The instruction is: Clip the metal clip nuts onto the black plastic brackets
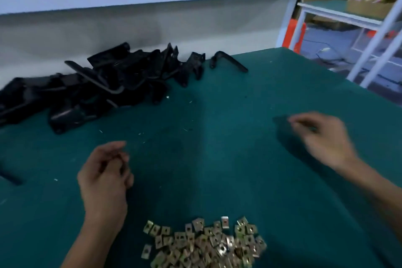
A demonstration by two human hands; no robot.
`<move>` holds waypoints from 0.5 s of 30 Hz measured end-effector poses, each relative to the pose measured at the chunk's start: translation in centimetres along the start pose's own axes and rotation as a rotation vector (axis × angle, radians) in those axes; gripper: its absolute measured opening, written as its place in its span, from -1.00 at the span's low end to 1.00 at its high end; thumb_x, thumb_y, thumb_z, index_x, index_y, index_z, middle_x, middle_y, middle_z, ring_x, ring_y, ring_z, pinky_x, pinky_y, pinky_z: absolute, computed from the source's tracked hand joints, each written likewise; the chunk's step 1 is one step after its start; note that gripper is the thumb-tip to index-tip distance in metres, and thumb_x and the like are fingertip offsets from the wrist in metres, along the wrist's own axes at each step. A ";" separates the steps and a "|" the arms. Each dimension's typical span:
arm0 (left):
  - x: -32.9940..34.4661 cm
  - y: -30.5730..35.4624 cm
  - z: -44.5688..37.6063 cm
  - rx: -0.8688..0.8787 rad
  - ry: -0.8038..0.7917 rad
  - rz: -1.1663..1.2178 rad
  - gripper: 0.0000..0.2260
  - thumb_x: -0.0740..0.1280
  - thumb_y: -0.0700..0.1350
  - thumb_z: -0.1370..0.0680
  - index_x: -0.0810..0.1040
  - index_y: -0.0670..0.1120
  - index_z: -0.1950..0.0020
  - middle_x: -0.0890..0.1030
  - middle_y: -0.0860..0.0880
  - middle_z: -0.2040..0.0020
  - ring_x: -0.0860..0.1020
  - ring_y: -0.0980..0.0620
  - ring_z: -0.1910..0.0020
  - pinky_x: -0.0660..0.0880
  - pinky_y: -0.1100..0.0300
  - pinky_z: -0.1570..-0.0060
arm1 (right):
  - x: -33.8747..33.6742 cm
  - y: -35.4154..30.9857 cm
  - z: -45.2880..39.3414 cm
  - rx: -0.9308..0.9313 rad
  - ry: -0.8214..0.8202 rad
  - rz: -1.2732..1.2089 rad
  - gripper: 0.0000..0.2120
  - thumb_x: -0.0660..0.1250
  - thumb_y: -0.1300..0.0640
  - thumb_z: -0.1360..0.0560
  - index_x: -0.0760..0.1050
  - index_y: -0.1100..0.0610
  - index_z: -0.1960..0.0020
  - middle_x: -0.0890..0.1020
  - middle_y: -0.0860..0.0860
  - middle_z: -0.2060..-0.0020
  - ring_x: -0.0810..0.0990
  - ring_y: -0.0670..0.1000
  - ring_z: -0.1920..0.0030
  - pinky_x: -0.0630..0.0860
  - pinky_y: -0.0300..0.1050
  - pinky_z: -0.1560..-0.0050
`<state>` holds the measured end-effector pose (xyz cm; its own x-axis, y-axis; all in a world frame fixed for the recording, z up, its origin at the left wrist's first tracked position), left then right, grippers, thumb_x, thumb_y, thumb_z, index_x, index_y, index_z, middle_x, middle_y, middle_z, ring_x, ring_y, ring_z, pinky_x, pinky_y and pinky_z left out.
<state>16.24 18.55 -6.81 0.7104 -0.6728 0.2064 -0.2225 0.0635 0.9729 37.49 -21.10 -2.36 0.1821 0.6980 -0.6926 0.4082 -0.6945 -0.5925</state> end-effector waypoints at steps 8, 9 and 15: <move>1.2 -1.0 -0.9 0.047 -0.041 -0.358 -0.71 0.20 -0.25 -0.39 0.67 0.04 0.21 0.54 -0.05 0.45 0.33 0.08 0.56 0.19 0.35 0.53 | 17.2 0.0 -21.7 0.135 -0.262 0.282 -0.60 0.25 0.14 -0.50 0.65 -0.16 -0.24 0.27 0.11 -0.53 0.10 0.15 -0.57 0.12 0.12 -0.55; 1.3 -0.8 -1.1 0.069 -0.034 -0.406 -0.71 0.20 -0.22 -0.35 0.67 0.08 0.23 0.55 -0.04 0.46 0.36 0.08 0.58 0.20 0.35 0.55 | 18.5 0.2 -23.5 0.144 -0.289 0.367 -0.56 0.23 0.09 -0.49 0.59 -0.22 -0.30 0.19 0.09 -0.57 0.00 0.14 -0.60 0.10 0.19 -0.53; 1.5 -0.1 -1.2 0.142 -0.010 -0.547 -0.71 0.20 -0.21 -0.28 0.65 0.11 0.28 0.57 0.06 0.50 0.49 0.12 0.56 0.36 0.38 0.54 | 21.3 1.6 -27.7 0.259 -0.366 0.593 -0.50 0.09 0.07 -0.55 0.40 0.15 -0.45 0.36 0.19 -0.38 0.27 0.23 -0.47 0.21 0.22 -0.39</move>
<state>18.13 18.43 -6.52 0.7413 -0.5869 -0.3256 0.0879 -0.3961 0.9140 66.78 -2.49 -6.66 -0.0222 0.1215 -0.9923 0.1015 -0.9872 -0.1231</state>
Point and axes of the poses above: each hand's wrist, its own z-axis away from the middle knuckle, its own x-axis out of the palm, y = z × x, the point moved 7 cm from there along -z, towards the middle knuckle
